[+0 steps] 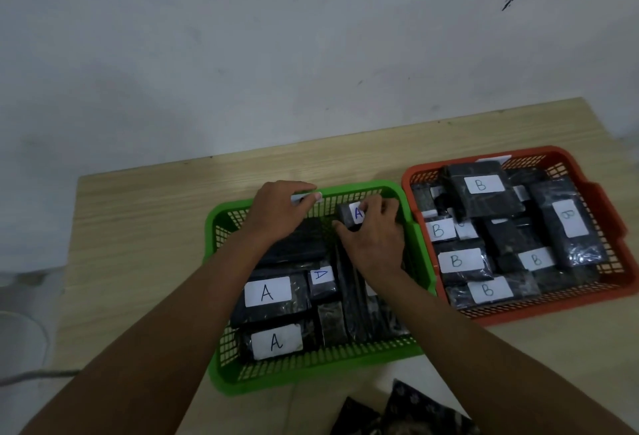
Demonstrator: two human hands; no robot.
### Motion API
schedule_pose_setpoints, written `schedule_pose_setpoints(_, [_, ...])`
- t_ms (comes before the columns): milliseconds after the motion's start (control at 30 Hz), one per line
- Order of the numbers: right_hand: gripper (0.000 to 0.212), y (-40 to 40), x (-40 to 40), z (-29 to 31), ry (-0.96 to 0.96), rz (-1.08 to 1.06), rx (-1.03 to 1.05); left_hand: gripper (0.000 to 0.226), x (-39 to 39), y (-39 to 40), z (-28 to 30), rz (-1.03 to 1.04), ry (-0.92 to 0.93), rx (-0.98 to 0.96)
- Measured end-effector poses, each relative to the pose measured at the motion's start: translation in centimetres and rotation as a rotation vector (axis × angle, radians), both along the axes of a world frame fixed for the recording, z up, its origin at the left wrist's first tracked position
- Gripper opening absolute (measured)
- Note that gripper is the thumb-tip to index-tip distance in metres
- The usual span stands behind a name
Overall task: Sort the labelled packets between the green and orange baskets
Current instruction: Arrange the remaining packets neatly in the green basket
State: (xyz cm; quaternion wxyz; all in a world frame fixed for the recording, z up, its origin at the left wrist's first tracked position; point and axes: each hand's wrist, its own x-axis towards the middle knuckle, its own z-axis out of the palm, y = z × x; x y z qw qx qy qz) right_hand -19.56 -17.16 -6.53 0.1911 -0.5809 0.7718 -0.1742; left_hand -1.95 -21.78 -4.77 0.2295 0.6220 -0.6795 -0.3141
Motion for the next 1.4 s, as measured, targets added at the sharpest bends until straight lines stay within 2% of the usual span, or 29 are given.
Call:
schedule_pose_setpoints(133, [0.054, -0.6, 0.4, -0.3, 0.045, 0.021, 0.073, 0.033, 0.2, 0.0, 0.2, -0.04, 0.001, -0.008])
schedule_pose_setpoints(233, [0.049, 0.1, 0.2, 0.0, 0.074, 0.087, -0.061, 0.033, 1.2, 0.6, 0.2, -0.086, -0.05, -0.061])
schedule_pose_setpoints(300, [0.037, 0.7, 0.0, 0.3, 0.086, 0.285, -0.209, 0.033, 2.6, 1.2, 0.2, -0.069, -0.12, -0.121])
schedule_pose_setpoints(367, [0.027, 1.1, 0.1, 0.4, 0.02, 0.617, -0.27, 0.034, 4.4, 2.0, 0.1, 0.002, -0.194, -0.158])
schedule_pose_setpoints(433, [0.027, 1.0, 0.7, 0.1, -0.028, 0.901, -0.238, 0.036, 6.2, 3.0, 0.2, 0.095, -0.241, -0.167])
schedule_pose_setpoints(500, [0.038, 0.5, 1.7, 0.2, -0.037, 1.019, -0.076, 0.04, 7.6, 4.2, 0.0, 0.155, -0.253, -0.162])
schedule_pose_setpoints(600, [0.055, -1.1, 2.6, 1.1, 0.011, 1.06, 0.296, 0.044, 8.6, 5.8, -0.4, 0.187, -0.232, -0.123])
schedule_pose_setpoints(700, [0.059, -2.3, 2.9, 1.5, 0.073, 1.118, 0.417, 0.042, 8.8, 6.5, -0.8, 0.278, -0.162, -0.121])
schedule_pose_setpoints(800, [0.056, -2.0, 2.4, 1.5, 0.099, 1.17, 0.347, 0.039, 8.5, 6.6, -0.7, 0.439, -0.079, -0.071])
schedule_pose_setpoints(867, [0.055, -1.5, 2.0, 1.5, 0.068, 1.205, 0.246, 0.037, 8.4, 6.6, -0.6, 0.478, -0.044, -0.046])
schedule_pose_setpoints(933, [0.053, -1.4, 1.9, 2.2, -0.019, 1.187, 0.2, 0.037, 8.4, 6.7, -0.6, 0.48, -0.025, -0.057])
schedule_pose_setpoints(1067, [0.043, -1.4, 1.7, 2.7, -0.294, 1.014, 0.199, 0.036, 8.3, 6.8, -0.5, 0.471, -0.026, -0.078])
schedule_pose_setpoints(1167, [0.039, -1.4, 1.8, 2.2, -0.405, 0.916, 0.218, 0.034, 8.3, 6.9, -0.5, 0.476, -0.019, -0.085])
schedule_pose_setpoints(1267, [0.035, -1.6, 2.2, 1.7, -0.41, 0.828, 0.269, 0.033, 8.3, 7.0, -0.7, 0.486, 0.001, -0.091])
schedule_pose_setpoints(1400, [0.05, -1.8, 2.3, 1.7, -0.365, 0.827, 0.158, 0.032, 8.3, 7.1, -0.7, 0.488, 0.011, -0.085])
